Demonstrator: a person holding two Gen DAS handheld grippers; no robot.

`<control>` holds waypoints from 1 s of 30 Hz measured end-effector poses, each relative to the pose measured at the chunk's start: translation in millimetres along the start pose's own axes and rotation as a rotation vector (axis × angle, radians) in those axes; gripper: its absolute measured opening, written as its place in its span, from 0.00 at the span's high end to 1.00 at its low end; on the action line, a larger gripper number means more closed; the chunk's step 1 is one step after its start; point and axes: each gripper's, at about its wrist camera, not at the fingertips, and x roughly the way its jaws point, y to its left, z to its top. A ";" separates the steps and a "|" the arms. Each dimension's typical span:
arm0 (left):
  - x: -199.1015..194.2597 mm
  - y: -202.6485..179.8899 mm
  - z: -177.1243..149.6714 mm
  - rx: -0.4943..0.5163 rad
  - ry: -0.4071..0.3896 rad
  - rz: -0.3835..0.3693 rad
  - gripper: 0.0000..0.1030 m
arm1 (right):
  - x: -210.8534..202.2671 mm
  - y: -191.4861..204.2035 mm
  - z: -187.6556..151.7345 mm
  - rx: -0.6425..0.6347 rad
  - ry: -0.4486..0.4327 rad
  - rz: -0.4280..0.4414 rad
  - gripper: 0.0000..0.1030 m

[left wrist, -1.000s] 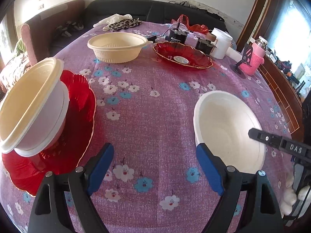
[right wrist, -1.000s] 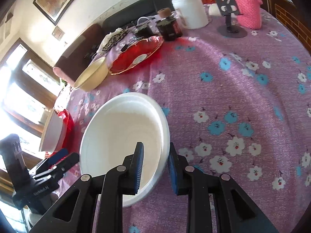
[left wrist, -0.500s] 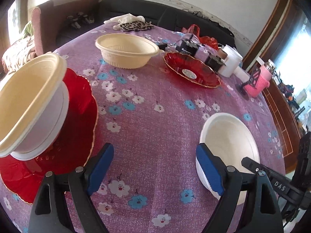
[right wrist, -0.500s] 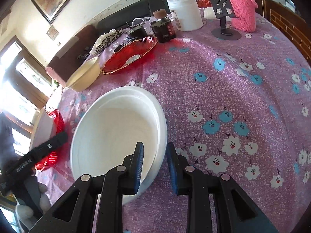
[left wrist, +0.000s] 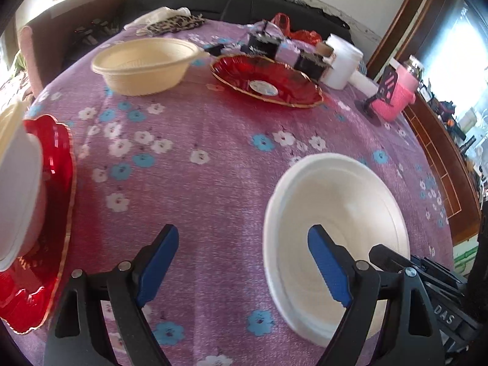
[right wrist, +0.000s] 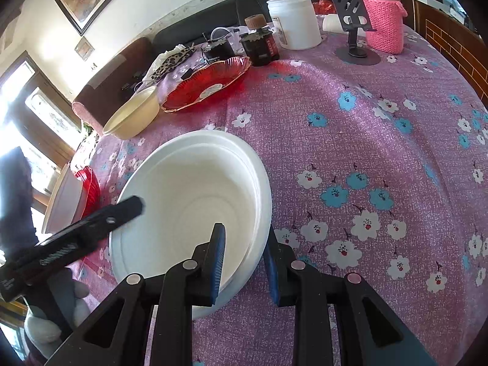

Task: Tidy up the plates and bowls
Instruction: 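Close the left gripper on the white bowl rim beside the right gripper, then carry the white bowl with both grippers over the cream bowl stack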

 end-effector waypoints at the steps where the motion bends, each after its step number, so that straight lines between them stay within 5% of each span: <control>1: 3.7 -3.2 -0.9 0.008 0.010 -0.001 0.17 | 0.2 0.2 -0.5 0.001 0.000 -0.001 0.75; 6: 9.4 -16.5 -9.5 0.060 0.020 0.004 0.18 | 2.0 1.8 -3.9 0.003 0.005 -0.002 0.75; 10: 5.2 -20.9 -13.3 0.106 0.020 0.001 0.78 | 2.0 10.4 -7.6 -0.031 -0.006 -0.025 0.74; 18: -34.0 -11.8 -21.1 0.075 -0.061 -0.003 0.79 | -18.6 45.1 -13.9 -0.152 -0.088 -0.076 0.75; 30: -112.8 40.9 -27.1 -0.041 -0.214 0.006 0.78 | -46.7 119.4 -10.4 -0.237 -0.179 0.000 0.74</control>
